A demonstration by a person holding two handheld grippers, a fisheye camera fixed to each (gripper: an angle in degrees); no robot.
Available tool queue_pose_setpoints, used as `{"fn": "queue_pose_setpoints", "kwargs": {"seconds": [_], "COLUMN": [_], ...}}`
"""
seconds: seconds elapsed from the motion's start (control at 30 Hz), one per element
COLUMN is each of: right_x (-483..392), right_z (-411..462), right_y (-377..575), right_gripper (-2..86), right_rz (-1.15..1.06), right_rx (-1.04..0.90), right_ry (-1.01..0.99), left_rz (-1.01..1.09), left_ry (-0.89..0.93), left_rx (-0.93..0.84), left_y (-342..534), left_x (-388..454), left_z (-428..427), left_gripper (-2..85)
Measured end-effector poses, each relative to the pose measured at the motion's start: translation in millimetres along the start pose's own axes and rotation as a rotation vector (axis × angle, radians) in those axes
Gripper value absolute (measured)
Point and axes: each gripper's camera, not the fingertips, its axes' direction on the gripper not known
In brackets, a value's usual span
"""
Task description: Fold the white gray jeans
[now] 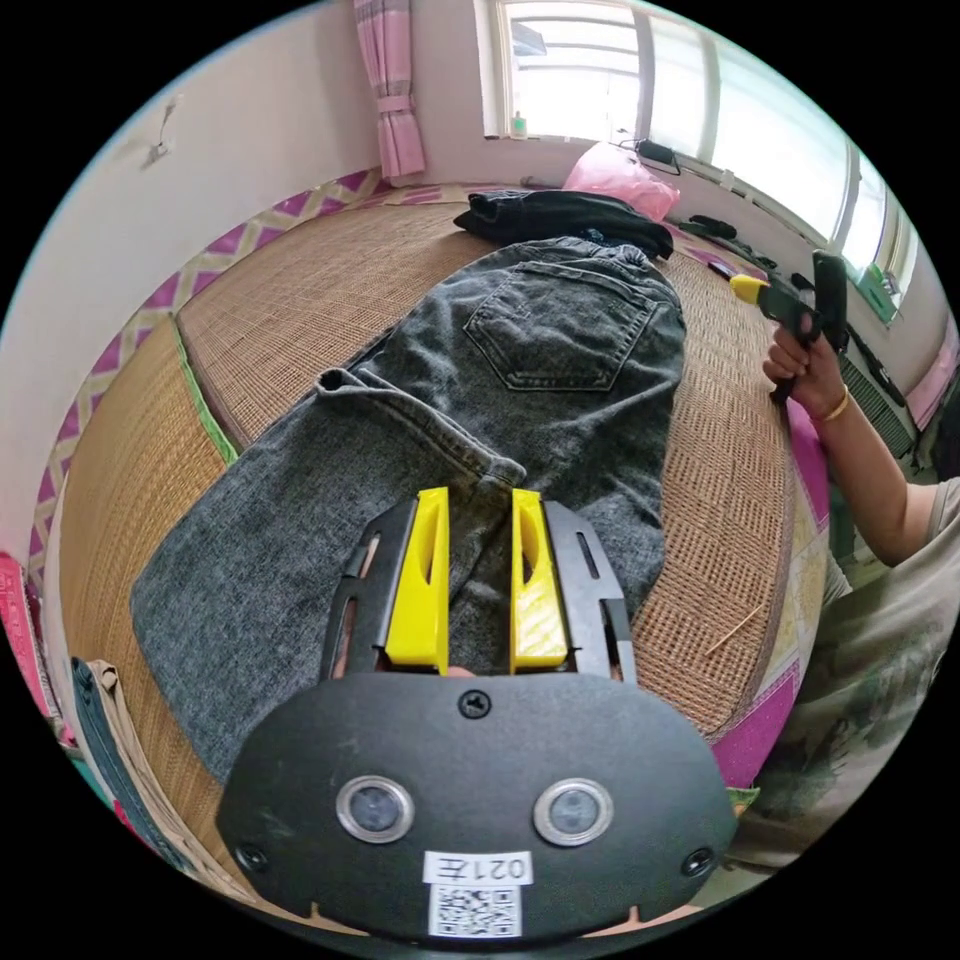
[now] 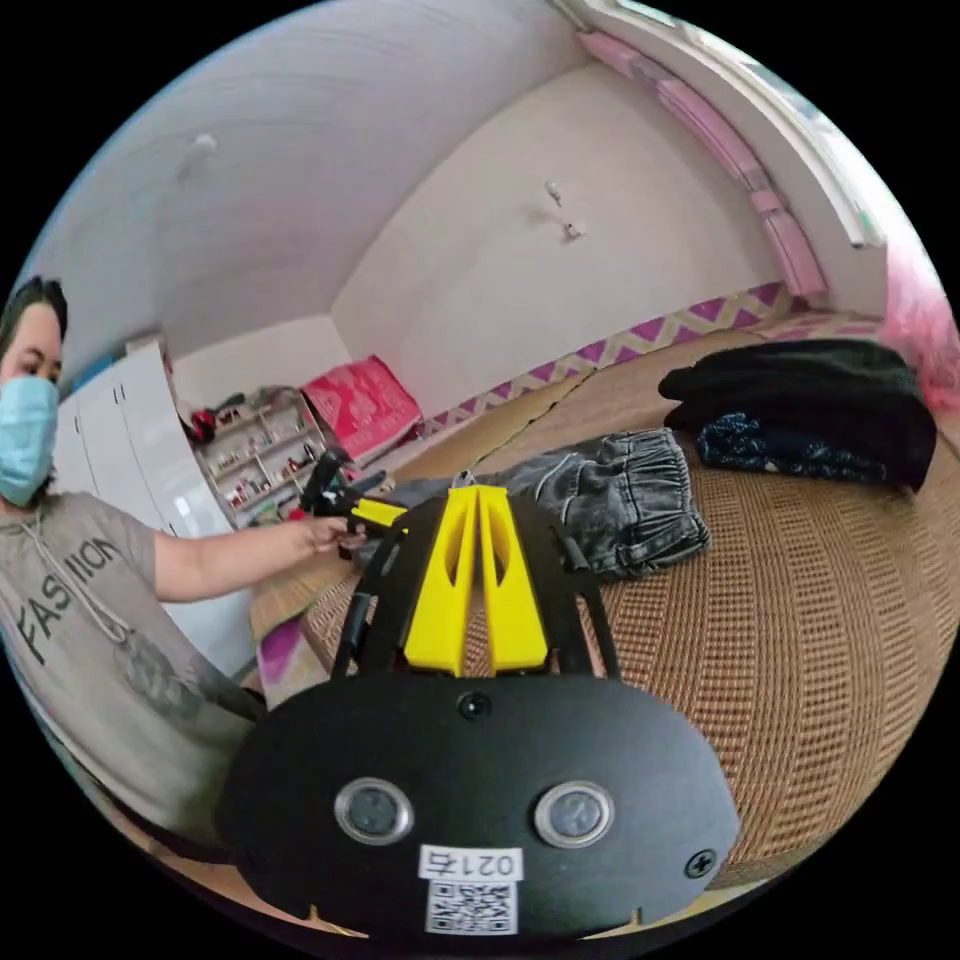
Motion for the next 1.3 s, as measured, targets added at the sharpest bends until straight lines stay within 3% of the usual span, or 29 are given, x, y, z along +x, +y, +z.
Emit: {"fn": "queue_pose_setpoints", "kwargs": {"seconds": [0.13,0.33,0.57,0.77,0.97,1.07,1.3], "right_x": [-124.6,-212.3,-238.0,-252.6,-255.8,-247.2,-181.6], "right_z": [141.0,275.8,431.7,479.4,501.4,502.0,468.5], "right_y": [22.1,80.9,143.2,191.5,233.0,246.7,240.2], "right_gripper": [2.3,1.5,-0.7,-0.7,-0.7,-0.7,-0.7], "right_rz": [-0.248,-0.350,-0.399,-0.438,-0.503,-0.520,-0.406], "right_rx": [-0.272,-0.377,-0.705,-0.720,-0.722,-0.723,-0.729], "right_ry": [0.241,0.448,0.438,0.492,0.564,0.585,0.498], "left_rz": [-0.011,-0.147,-0.380,-0.589,-0.919,-1.086,-1.270], "left_ry": [0.027,0.147,0.210,0.002,-0.315,-0.298,-0.149], "left_rx": [0.011,0.088,0.521,0.777,0.693,0.555,0.548], "left_y": [9.0,30.4,107.3,264.0,435.0,506.0,583.3], "left_x": [-6.5,-39.0,-103.0,-167.3,-217.7,-240.9,-242.2], "left_z": [0.1,-7.7,-130.4,-281.3,-343.1,-312.7,-267.9], "left_gripper": [7.7,-0.3,-0.9,-1.0,-0.9,-0.9,-0.9]}}
